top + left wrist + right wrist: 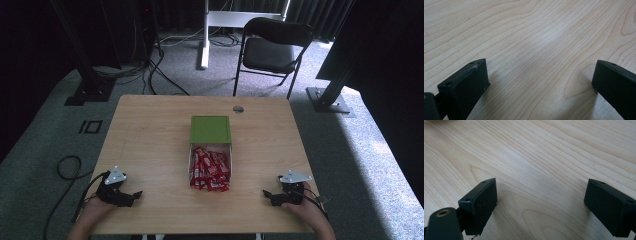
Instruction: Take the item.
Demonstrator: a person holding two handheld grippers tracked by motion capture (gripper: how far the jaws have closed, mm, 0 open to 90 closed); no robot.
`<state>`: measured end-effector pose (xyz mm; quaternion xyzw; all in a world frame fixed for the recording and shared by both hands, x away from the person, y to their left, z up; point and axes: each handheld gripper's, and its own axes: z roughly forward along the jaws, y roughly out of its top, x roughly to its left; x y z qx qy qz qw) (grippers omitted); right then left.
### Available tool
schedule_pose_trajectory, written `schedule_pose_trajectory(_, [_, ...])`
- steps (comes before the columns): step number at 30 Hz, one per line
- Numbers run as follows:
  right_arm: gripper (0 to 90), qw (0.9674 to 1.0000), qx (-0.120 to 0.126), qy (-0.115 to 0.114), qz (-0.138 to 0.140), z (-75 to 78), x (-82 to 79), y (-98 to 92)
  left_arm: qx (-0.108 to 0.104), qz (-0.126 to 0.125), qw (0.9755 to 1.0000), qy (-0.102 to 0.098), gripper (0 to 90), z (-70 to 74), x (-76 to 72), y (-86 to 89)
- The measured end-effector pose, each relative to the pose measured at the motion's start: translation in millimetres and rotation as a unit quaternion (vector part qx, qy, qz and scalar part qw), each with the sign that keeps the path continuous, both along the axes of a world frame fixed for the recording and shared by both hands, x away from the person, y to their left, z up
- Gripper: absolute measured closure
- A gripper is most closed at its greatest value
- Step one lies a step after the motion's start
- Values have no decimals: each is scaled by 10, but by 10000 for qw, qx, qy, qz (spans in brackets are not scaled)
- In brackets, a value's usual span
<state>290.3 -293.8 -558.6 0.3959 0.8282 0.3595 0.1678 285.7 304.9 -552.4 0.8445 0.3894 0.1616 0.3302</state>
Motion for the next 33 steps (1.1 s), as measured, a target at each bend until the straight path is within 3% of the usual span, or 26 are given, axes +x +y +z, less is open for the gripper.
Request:
schedule_pose_trajectory(22, [113, 10000, -4, -4, 0, 1, -1, 1, 2, -3, 10000, 1, 15, 0, 0, 0])
schedule_pose_trajectory(33, [113, 9998, -17, 12, -189, 6, 12, 74, 3, -17, 10000, 1, 15, 0, -1, 3])
